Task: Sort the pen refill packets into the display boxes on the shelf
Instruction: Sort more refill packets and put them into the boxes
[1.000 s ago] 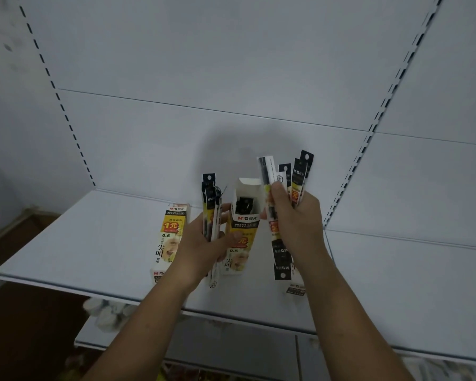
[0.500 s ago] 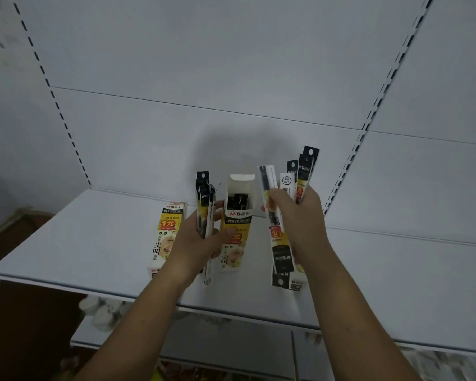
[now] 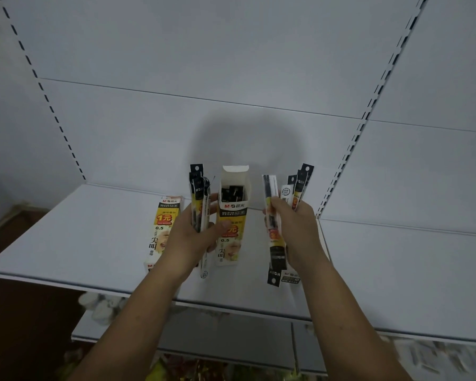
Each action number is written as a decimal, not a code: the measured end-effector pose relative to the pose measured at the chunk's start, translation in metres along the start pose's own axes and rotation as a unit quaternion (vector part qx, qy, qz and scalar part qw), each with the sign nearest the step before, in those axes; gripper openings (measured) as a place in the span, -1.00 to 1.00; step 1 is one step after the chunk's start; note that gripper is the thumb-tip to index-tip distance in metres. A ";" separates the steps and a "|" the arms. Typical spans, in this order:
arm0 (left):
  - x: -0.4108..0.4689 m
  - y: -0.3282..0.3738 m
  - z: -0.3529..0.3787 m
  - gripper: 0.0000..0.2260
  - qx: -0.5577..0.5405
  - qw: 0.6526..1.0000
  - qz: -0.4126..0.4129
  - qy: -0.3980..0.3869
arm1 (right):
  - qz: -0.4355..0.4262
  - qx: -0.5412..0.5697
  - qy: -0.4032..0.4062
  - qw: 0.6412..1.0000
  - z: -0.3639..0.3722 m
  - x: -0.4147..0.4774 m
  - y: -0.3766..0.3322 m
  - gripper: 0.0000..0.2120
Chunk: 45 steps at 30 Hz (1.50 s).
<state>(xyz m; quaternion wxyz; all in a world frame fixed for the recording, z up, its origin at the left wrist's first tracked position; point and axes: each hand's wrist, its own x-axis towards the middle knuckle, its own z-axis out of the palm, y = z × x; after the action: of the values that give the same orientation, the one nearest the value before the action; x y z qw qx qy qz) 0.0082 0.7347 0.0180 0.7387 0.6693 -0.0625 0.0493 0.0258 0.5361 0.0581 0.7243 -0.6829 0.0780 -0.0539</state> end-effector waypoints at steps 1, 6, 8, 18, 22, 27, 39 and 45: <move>0.000 0.000 0.000 -0.65 -0.003 1.000 0.000 0.001 | 0.007 0.012 0.001 1.000 -0.001 0.002 0.004 -0.83; 0.000 0.001 0.002 -0.66 -0.010 1.000 0.006 -0.001 | -0.015 -0.002 -0.024 1.000 -0.002 0.002 0.014 -0.84; 0.001 0.000 0.001 -0.66 -0.008 1.000 0.005 0.000 | -0.037 -0.018 -0.032 0.999 -0.001 0.000 0.015 -0.79; 0.003 0.002 0.003 -0.66 -0.013 1.000 0.001 0.010 | -0.010 -0.049 -0.016 0.999 -0.001 0.011 0.027 -0.75; 0.004 0.002 0.003 -0.66 -0.017 1.000 0.000 0.011 | -0.001 -0.048 -0.014 0.999 0.002 0.015 0.033 -0.84; 0.003 0.002 0.002 -0.67 -0.012 1.000 0.002 0.012 | 0.009 -0.043 -0.013 0.999 0.002 0.014 0.032 -0.83; 0.003 0.005 0.003 -0.71 0.008 1.000 -0.002 0.012 | 0.032 0.009 -0.049 0.998 0.001 0.011 0.019 -0.86; 0.003 0.005 0.002 -0.70 0.002 1.000 0.001 0.005 | -0.002 -0.051 -0.031 0.998 0.001 0.018 0.028 -0.82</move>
<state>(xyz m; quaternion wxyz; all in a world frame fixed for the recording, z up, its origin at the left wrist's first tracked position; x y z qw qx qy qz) 0.0107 0.7328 0.0232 0.7378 0.6702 -0.0593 0.0533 0.0425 0.5359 0.0292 0.6907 -0.7202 0.0571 -0.0299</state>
